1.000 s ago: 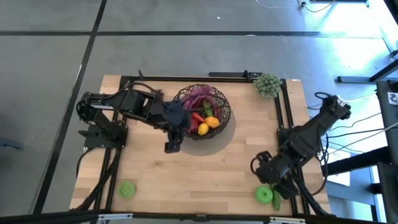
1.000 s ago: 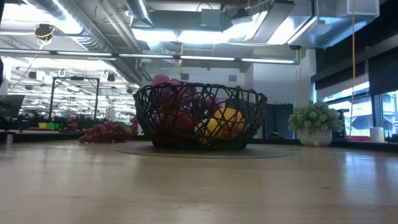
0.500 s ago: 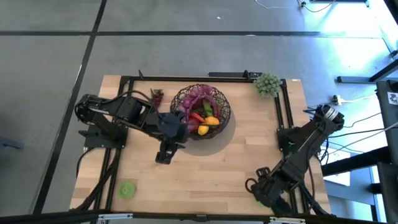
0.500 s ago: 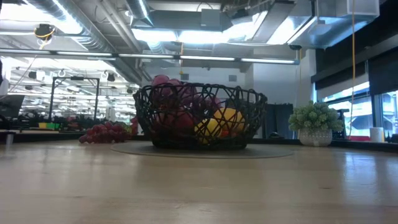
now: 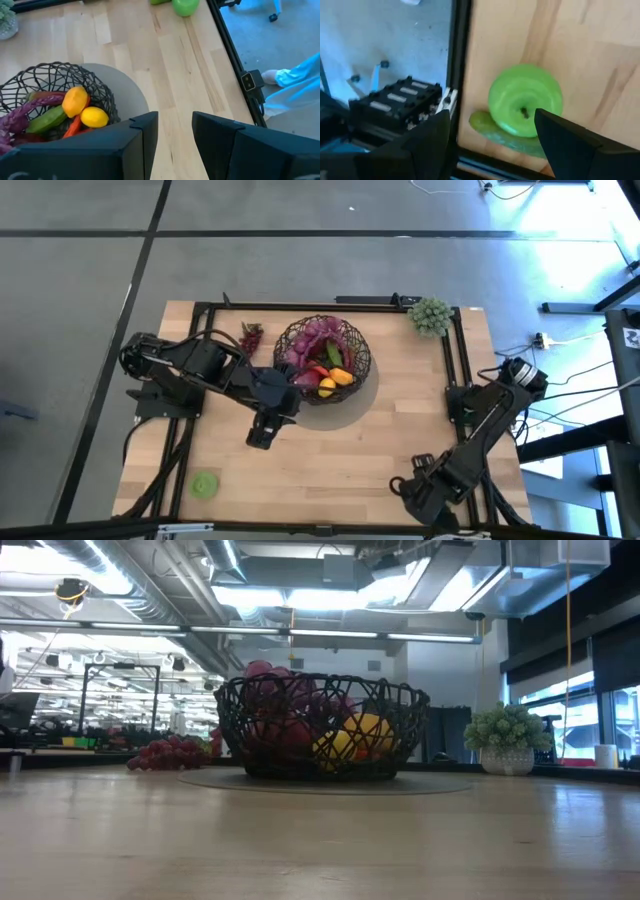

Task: Build produce basket
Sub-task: Put the green apple into the wire basket

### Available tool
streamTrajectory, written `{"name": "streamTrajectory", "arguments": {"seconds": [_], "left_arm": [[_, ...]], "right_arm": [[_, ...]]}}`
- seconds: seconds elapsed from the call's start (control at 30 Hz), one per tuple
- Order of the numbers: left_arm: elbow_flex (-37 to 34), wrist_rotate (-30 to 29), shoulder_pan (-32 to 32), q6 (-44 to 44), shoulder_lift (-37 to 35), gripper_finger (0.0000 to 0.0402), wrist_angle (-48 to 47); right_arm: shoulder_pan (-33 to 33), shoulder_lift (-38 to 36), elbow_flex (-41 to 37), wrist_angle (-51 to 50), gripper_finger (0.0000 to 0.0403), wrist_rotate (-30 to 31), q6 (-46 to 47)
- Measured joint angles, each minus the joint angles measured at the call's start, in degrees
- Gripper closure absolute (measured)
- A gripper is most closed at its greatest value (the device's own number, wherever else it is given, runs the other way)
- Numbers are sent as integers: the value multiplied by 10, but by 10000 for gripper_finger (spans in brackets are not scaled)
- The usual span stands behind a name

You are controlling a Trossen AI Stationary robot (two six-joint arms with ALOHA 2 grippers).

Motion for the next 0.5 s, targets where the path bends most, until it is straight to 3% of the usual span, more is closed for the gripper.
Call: {"name": "streamTrajectory", "arguments": {"seconds": [0.13, 0.5], "left_arm": [[0, 0, 1, 0, 0, 292, 0], [0, 0, 1, -1, 0, 292, 0]], "right_arm": [[-7, -2, 0, 0, 116, 30, 23], [-18, -2, 0, -2, 116, 26, -6]]}}
